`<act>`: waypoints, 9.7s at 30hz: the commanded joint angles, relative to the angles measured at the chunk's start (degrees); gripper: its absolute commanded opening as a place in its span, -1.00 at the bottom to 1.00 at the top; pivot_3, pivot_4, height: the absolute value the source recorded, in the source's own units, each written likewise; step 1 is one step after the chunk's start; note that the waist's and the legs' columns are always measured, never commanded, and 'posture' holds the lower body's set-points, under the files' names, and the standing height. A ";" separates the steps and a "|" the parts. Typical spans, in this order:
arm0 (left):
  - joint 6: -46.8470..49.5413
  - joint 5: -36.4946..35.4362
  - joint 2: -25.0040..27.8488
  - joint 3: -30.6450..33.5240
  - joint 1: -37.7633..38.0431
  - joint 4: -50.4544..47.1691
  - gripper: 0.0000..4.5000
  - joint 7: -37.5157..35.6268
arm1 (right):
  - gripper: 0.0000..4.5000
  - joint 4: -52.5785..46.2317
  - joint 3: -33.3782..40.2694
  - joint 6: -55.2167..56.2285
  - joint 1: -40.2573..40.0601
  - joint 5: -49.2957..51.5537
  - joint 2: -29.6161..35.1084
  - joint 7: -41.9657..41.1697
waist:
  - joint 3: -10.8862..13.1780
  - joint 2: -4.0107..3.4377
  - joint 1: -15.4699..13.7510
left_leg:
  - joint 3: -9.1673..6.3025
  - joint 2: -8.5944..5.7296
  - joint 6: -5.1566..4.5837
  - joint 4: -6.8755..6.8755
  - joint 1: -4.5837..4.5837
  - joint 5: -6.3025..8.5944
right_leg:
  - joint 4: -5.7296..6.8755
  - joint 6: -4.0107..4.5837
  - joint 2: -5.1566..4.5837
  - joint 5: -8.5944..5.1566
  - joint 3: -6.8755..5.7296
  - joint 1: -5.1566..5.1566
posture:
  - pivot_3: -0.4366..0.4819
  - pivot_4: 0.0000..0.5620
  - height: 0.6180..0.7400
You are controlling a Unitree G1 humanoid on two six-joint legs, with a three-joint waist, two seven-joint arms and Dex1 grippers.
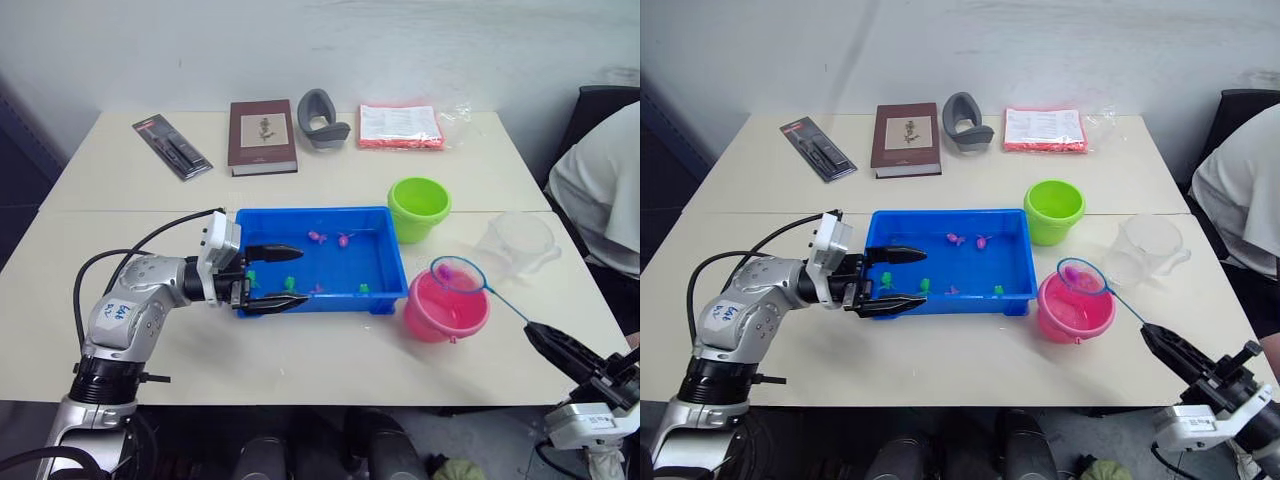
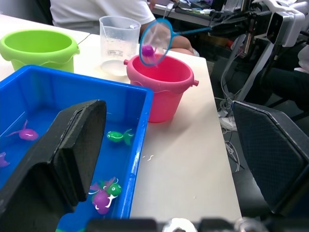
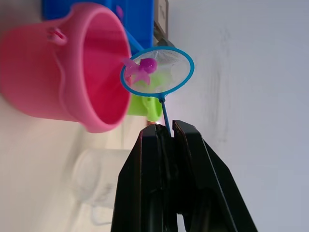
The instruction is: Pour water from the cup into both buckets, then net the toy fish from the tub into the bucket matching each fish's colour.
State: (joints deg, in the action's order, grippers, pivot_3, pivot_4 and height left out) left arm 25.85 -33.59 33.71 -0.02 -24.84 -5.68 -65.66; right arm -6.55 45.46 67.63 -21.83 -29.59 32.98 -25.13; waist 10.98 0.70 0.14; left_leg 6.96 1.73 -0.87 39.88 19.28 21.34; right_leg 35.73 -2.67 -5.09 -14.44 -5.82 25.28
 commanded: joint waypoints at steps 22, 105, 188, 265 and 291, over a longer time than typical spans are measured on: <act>-0.96 0.36 -1.10 -0.52 -0.02 -0.05 0.98 -0.06 | -1.00 -5.96 -0.68 -10.32 -6.60 -4.77 6.25 9.37 | 0.00 0.00 -0.05 | -0.06 0.06 0.01 -0.03 0.01 0.01 | -0.09 0.00 0.15 -0.03 0.06 -0.03 | -0.05 -0.47 1.00; -4.00 2.77 9.78 13.35 9.64 -0.04 0.98 7.21 | -1.00 -1.08 -45.97 -127.60 56.60 63.26 3.28 -6.32 | 0.09 0.26 0.11 | -0.03 0.12 -0.11 0.17 1.15 -0.03 | 0.17 0.11 0.00 -0.01 -0.30 1.07 | -0.05 -0.47 1.00; -4.21 5.04 -1.67 -2.05 -9.02 11.29 0.98 -5.72 | -1.00 -11.37 0.97 -14.07 -10.32 11.71 -3.17 -5.85 | 0.06 0.26 -1.21 | 0.04 0.15 0.03 0.12 0.13 0.04 | -0.04 0.03 0.44 0.01 0.22 0.12 | -0.05 -0.47 1.00; -3.12 4.37 13.40 11.35 15.68 -4.98 0.98 2.88 | -1.00 9.31 -59.93 -67.68 58.92 31.37 10.48 -38.24 | 0.08 0.28 0.17 | -0.06 0.39 0.05 0.12 0.38 0.15 | -0.12 0.23 0.23 -0.09 -0.28 0.29 | -0.05 -0.47 1.00; -4.27 6.40 13.31 10.01 13.41 -1.61 0.98 2.77 | -1.00 13.88 -61.16 -60.18 62.18 25.73 8.94 -40.56 | 0.09 0.26 0.65 | -0.04 0.39 0.06 0.12 0.39 0.14 | -0.11 0.23 0.24 -0.09 -0.28 0.29 | -0.05 -0.47 1.00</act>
State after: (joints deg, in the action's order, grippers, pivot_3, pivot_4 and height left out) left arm 22.20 -26.72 46.72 8.92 -11.62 -6.02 -62.82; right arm 7.57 -15.62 6.07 39.08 -3.07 42.06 -66.17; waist 11.07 0.96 0.78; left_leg 6.92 2.12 -0.81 40.00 19.67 21.48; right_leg 35.62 -2.44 -4.86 -14.53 -6.10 25.57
